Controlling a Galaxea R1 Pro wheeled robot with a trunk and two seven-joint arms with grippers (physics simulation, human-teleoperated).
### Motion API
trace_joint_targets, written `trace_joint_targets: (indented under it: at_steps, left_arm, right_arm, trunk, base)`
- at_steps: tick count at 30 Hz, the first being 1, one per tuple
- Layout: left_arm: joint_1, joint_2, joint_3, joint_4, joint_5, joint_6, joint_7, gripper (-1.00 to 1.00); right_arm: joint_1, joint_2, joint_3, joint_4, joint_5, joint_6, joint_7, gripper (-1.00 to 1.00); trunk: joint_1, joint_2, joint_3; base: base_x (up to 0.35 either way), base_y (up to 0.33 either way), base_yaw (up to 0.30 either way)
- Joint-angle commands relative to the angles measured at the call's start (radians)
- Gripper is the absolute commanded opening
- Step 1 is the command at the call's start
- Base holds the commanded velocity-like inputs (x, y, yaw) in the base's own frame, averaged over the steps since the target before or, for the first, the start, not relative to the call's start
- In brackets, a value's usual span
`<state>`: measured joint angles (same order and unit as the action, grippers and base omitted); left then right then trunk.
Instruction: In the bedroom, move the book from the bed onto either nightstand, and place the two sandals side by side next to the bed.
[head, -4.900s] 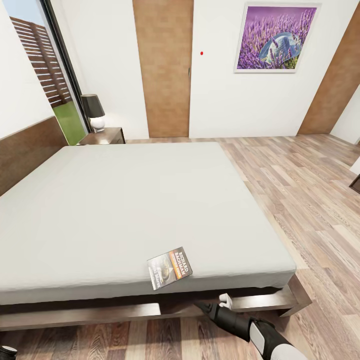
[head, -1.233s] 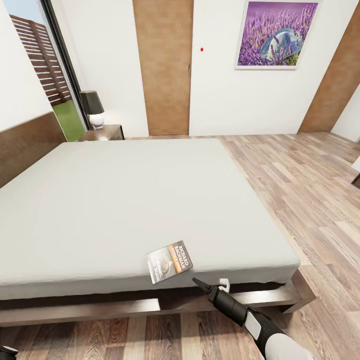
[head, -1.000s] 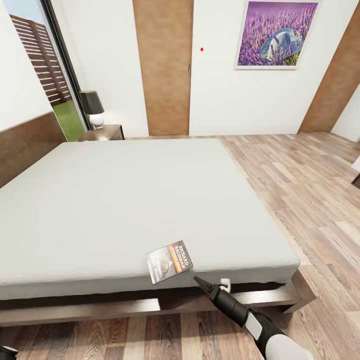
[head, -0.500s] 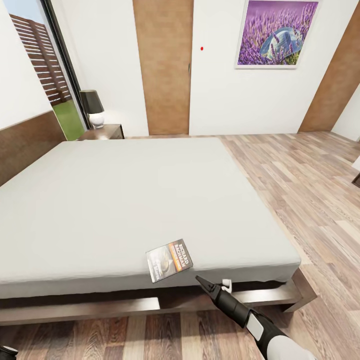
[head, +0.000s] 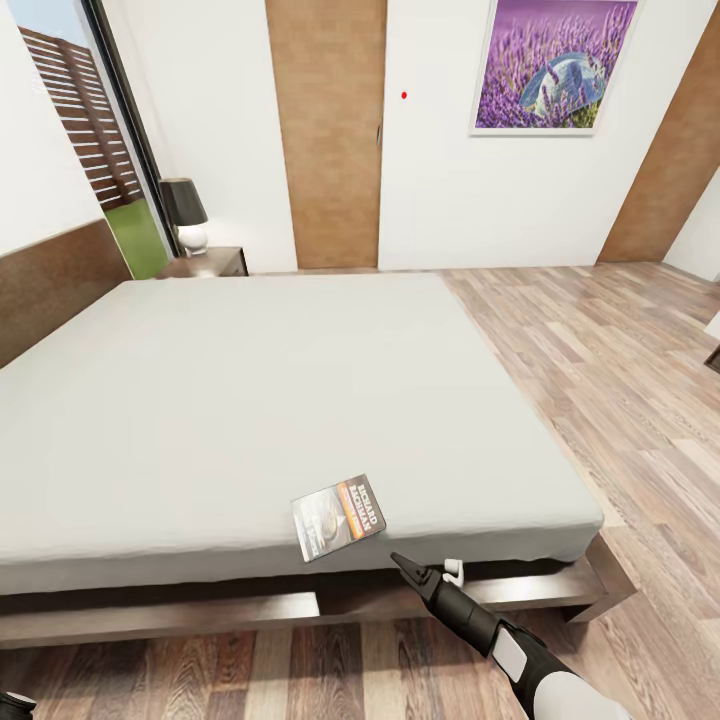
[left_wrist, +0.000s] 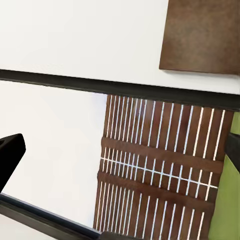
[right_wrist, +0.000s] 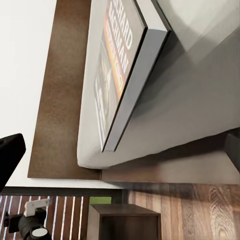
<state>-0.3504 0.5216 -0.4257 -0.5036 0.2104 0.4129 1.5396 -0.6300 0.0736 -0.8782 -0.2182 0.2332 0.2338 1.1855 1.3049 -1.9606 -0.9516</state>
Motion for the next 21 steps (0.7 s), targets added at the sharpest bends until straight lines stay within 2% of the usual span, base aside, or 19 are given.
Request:
trace_joint_targets:
  at_steps: [1, 14, 21]
  left_arm:
    - [-0.001, 0.002, -0.008, -0.001, 0.011, 0.011, 0.007, 1.0]
    - [-0.001, 0.002, -0.008, -0.001, 0.011, 0.011, 0.005, 1.0]
    - [-0.001, 0.002, -0.008, -0.002, 0.011, 0.011, 0.005, 1.0]
  right_arm:
    - [0.0, 0.001, -0.008, -0.003, 0.008, 0.01, 0.004, 1.0]
    - [0.0, 0.006, -0.006, -0.001, 0.01, 0.01, -0.021, 1.0]
    - [0.0, 0.004, -0.004, 0.036, 0.011, 0.01, -0.037, 1.0]
  trunk:
    - [0.0, 0.0, -0.001]
    - [0.0, 0.0, -0.001]
    - [0.0, 0.0, -0.001]
  base:
    - [0.0, 0.0, 0.0]
    - [0.0, 0.0, 0.0]
    - [0.0, 0.0, 0.0]
